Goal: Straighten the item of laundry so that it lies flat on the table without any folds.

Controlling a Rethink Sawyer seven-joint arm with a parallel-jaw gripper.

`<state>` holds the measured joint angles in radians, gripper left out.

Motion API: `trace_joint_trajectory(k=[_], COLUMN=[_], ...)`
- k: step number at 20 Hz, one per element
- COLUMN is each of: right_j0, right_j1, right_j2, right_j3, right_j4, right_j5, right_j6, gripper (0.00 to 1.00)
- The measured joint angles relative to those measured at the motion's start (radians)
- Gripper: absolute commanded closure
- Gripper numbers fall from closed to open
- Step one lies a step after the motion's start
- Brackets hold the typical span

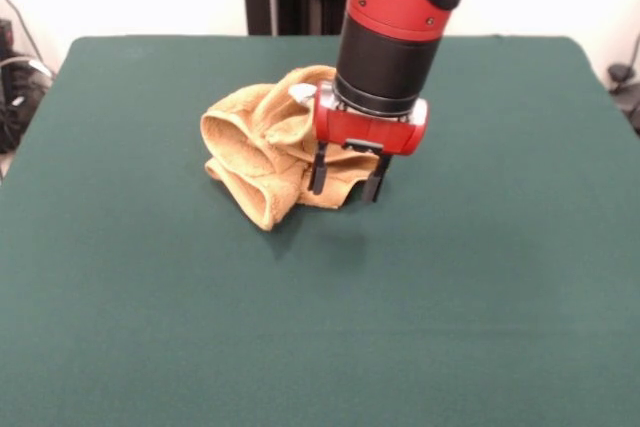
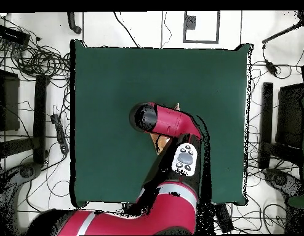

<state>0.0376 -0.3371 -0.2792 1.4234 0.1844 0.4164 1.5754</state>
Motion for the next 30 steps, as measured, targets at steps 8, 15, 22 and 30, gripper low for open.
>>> trace_joint_trajectory(k=[8, 15, 22, 30], right_j0=[0.014, 0.012, 0.000, -0.001], right_j1=[0.000, 0.000, -0.008, -0.025], right_j2=[0.000, 0.000, 0.000, 0.000], right_j3=[0.000, 0.006, 0.030, 0.056], right_j4=[0.000, 0.000, 0.000, 0.000], right_j5=[0.000, 0.000, 0.000, 0.000], right_j6=[0.000, 0.000, 0.000, 0.000], gripper=[0.00, 0.00, 0.00, 0.00])
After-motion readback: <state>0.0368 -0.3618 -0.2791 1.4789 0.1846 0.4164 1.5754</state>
